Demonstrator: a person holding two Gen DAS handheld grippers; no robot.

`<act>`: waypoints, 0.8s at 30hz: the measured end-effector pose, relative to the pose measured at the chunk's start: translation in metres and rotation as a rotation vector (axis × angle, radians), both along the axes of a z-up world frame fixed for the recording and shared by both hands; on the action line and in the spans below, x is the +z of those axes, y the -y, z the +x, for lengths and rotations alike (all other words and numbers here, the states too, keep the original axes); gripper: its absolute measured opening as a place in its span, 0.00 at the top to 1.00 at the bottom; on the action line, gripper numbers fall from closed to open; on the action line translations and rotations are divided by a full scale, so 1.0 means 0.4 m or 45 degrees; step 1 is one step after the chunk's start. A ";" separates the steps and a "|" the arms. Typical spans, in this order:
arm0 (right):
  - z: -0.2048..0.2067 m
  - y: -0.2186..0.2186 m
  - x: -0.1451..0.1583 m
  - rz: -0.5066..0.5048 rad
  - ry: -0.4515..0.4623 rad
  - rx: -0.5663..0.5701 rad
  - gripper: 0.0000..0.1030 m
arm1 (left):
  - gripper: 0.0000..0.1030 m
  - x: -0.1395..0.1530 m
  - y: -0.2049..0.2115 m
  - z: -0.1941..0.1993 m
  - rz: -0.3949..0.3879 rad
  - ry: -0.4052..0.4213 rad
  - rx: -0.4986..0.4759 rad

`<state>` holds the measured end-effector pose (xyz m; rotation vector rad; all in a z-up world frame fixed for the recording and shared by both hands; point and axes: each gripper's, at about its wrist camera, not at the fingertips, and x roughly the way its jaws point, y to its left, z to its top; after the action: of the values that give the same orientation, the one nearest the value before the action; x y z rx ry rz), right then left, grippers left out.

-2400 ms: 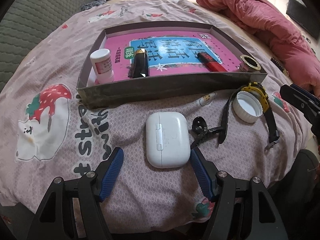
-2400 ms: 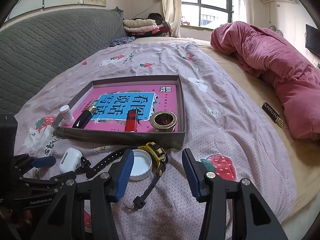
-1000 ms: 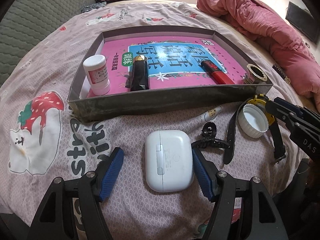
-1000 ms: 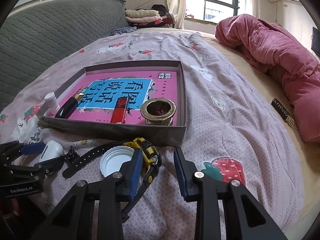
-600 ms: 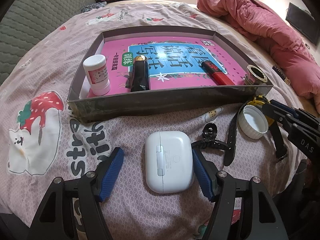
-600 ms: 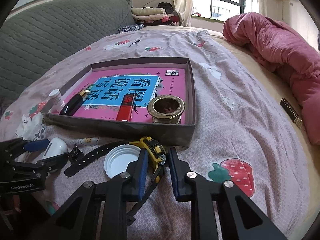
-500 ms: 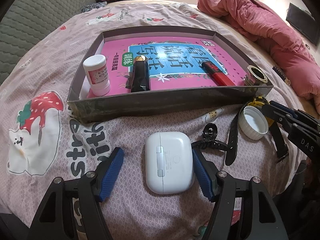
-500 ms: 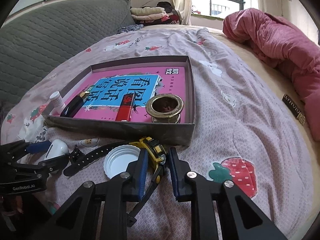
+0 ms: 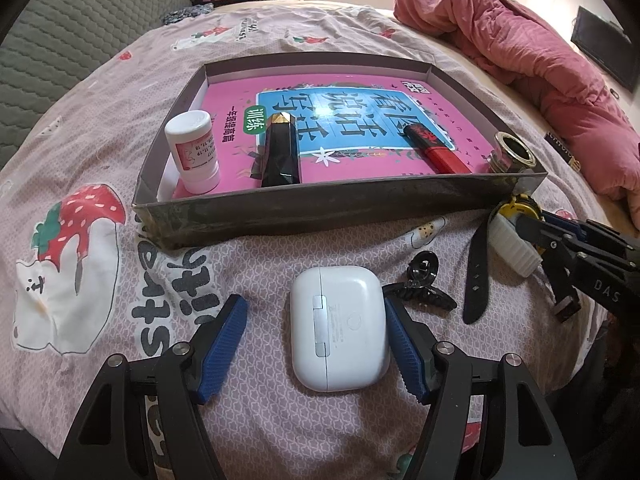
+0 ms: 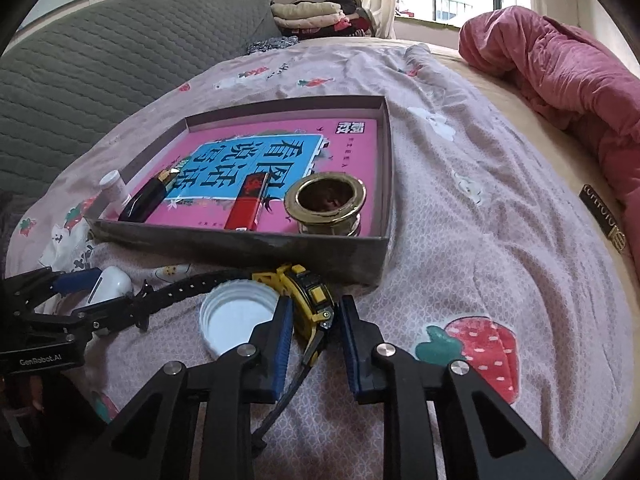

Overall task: Organize rigid objects
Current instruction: 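Close the left tool on the white earbud case while the right tool grasps the yellow tape measure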

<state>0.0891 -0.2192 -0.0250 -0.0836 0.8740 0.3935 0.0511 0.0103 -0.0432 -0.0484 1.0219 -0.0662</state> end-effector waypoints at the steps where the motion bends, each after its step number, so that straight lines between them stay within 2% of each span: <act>1: -0.001 -0.002 -0.001 -0.002 0.002 0.004 0.77 | 0.31 0.000 0.000 0.000 0.000 0.000 0.001; 16: 0.003 0.001 -0.012 0.061 -0.023 -0.022 0.76 | 0.32 -0.002 0.001 0.011 0.005 0.030 -0.002; 18: 0.001 0.001 -0.011 0.060 -0.016 -0.024 0.76 | 0.37 0.000 0.004 0.009 0.011 0.037 -0.014; 20: 0.000 0.003 -0.010 0.066 -0.014 -0.023 0.76 | 0.49 0.001 0.007 0.009 0.018 0.039 -0.021; 22: -0.001 0.008 -0.009 0.077 -0.012 -0.027 0.76 | 0.54 0.000 0.003 0.010 0.010 0.033 -0.018; 24: -0.005 0.011 -0.006 0.079 -0.005 -0.030 0.77 | 0.54 0.001 -0.005 0.009 -0.008 0.032 -0.012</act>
<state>0.0871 -0.2237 -0.0274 -0.0154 0.8650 0.3986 0.0548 0.0122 -0.0429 -0.0487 0.9965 -0.0787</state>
